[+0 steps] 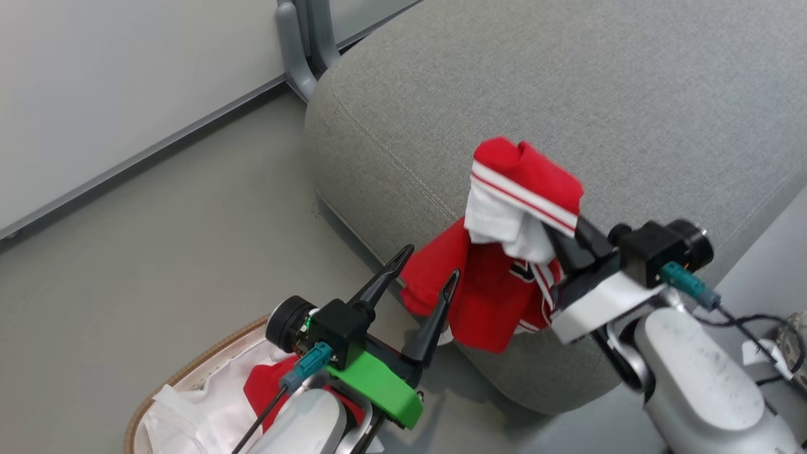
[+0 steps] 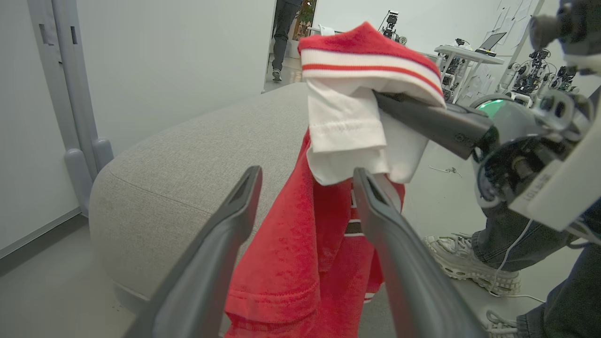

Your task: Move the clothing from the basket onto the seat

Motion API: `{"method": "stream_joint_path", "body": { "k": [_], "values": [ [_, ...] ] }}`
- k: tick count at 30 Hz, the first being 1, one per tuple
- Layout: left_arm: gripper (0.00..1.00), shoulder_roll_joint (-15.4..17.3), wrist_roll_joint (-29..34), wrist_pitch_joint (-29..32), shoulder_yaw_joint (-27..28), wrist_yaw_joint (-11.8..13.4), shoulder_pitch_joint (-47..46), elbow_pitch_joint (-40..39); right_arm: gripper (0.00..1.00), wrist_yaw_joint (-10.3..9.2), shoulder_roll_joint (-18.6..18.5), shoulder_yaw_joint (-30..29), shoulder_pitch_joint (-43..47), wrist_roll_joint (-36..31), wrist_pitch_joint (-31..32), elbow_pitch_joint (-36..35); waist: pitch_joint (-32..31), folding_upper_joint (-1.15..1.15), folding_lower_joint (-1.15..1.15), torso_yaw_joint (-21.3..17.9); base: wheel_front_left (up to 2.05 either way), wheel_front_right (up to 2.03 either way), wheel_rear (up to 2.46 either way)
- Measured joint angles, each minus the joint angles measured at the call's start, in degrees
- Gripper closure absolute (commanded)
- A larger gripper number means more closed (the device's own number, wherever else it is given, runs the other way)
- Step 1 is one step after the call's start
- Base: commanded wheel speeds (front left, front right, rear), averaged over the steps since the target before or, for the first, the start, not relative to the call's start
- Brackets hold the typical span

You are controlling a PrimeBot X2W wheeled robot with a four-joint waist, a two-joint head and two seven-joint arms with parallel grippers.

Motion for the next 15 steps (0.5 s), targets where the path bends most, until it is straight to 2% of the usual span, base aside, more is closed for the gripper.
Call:
{"method": "stream_joint_path", "body": {
  "k": [8, 15],
  "values": [
    [0.00, 1.4, 1.5, 0.0, 0.8, 0.0, -0.8, -0.4, 1.00, 0.01, -6.7, -0.6, -15.7, -1.6, 0.0, 3.1, 4.6, 0.00, 0.00, -0.3, 0.00, 0.00, 0.00],
    [0.00, 2.1, 2.4, 0.0, -1.1, 0.0, -4.8, -0.2, 1.00, 0.01, -11.2, -5.1, -27.3, -3.9, 0.0, 7.2, 9.7, 0.00, 0.00, 2.1, 0.00, 0.00, 0.00]
  ]
}}
